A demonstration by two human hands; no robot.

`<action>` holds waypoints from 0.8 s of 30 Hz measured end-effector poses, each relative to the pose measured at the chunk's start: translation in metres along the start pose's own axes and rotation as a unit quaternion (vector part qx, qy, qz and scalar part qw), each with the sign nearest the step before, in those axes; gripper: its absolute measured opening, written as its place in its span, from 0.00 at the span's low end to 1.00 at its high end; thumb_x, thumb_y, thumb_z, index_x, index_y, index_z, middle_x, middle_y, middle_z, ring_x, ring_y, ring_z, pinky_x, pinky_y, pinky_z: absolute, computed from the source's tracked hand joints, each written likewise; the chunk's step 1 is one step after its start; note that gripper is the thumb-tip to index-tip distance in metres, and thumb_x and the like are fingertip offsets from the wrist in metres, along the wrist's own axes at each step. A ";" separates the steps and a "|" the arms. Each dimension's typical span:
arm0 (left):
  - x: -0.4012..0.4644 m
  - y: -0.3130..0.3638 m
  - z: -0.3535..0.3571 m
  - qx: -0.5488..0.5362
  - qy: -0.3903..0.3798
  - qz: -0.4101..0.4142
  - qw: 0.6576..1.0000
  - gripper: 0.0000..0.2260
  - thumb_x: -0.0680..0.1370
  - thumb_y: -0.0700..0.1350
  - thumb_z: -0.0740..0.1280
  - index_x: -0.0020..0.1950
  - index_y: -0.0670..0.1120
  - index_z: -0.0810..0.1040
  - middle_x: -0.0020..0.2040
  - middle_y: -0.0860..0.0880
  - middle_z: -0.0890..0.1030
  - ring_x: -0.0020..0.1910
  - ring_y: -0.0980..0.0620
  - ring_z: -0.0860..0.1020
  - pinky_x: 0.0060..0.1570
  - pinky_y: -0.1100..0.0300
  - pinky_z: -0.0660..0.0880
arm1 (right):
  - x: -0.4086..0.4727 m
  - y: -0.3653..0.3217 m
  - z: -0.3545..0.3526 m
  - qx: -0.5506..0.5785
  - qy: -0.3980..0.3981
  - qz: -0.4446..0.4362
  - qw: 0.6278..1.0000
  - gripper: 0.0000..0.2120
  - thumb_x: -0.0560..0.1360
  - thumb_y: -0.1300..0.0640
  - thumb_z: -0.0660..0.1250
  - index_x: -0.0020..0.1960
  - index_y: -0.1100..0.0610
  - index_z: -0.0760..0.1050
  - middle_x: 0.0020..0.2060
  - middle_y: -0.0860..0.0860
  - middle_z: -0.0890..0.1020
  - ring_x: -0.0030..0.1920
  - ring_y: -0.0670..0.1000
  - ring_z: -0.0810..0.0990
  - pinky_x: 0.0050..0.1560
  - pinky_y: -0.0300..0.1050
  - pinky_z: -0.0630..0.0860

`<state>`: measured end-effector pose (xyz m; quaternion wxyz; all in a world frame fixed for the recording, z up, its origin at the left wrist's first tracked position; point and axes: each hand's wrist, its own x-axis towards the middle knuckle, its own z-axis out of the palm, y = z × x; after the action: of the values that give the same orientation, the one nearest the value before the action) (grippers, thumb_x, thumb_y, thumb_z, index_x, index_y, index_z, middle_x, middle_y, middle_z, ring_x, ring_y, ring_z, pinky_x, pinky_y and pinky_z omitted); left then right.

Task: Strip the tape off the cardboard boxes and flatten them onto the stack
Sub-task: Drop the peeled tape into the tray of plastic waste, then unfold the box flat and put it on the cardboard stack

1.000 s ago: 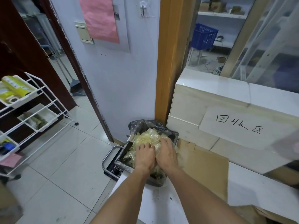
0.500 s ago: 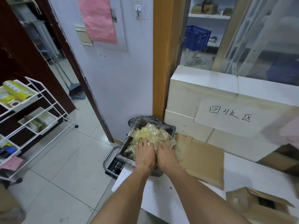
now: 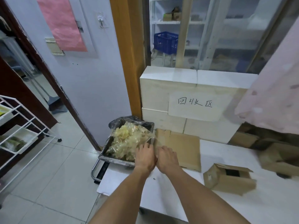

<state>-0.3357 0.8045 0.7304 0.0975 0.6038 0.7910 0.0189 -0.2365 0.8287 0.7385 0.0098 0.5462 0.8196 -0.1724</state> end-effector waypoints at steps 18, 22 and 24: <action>-0.065 0.267 0.068 -0.030 -0.089 0.072 0.993 0.19 0.79 0.48 0.61 0.70 0.48 0.68 0.64 0.48 0.75 0.63 0.44 0.72 0.60 0.52 0.67 | -0.123 0.269 -0.030 0.019 -0.003 0.144 0.989 0.28 0.74 0.47 0.67 0.71 0.52 0.64 0.72 0.53 0.64 0.72 0.56 0.62 0.72 0.51 0.60; -0.060 0.286 0.078 -0.037 -0.105 0.071 0.991 0.17 0.81 0.51 0.57 0.69 0.50 0.70 0.66 0.47 0.74 0.63 0.43 0.73 0.59 0.50 0.68 | -0.128 0.295 -0.033 0.020 -0.003 0.167 0.986 0.24 0.77 0.57 0.63 0.72 0.52 0.63 0.72 0.54 0.64 0.70 0.56 0.64 0.67 0.49 0.65; -0.053 0.289 0.084 -0.046 -0.105 0.056 0.992 0.17 0.82 0.53 0.55 0.69 0.49 0.70 0.66 0.46 0.74 0.63 0.42 0.74 0.60 0.49 0.69 | -0.126 0.303 -0.033 0.004 -0.001 0.172 0.985 0.25 0.76 0.60 0.65 0.71 0.52 0.64 0.69 0.53 0.67 0.68 0.55 0.66 0.65 0.48 0.66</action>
<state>-0.0320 0.8240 0.6974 0.2069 0.6409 0.7392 -0.0027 0.0922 0.8300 0.7132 0.0382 0.6788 0.7128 -0.1723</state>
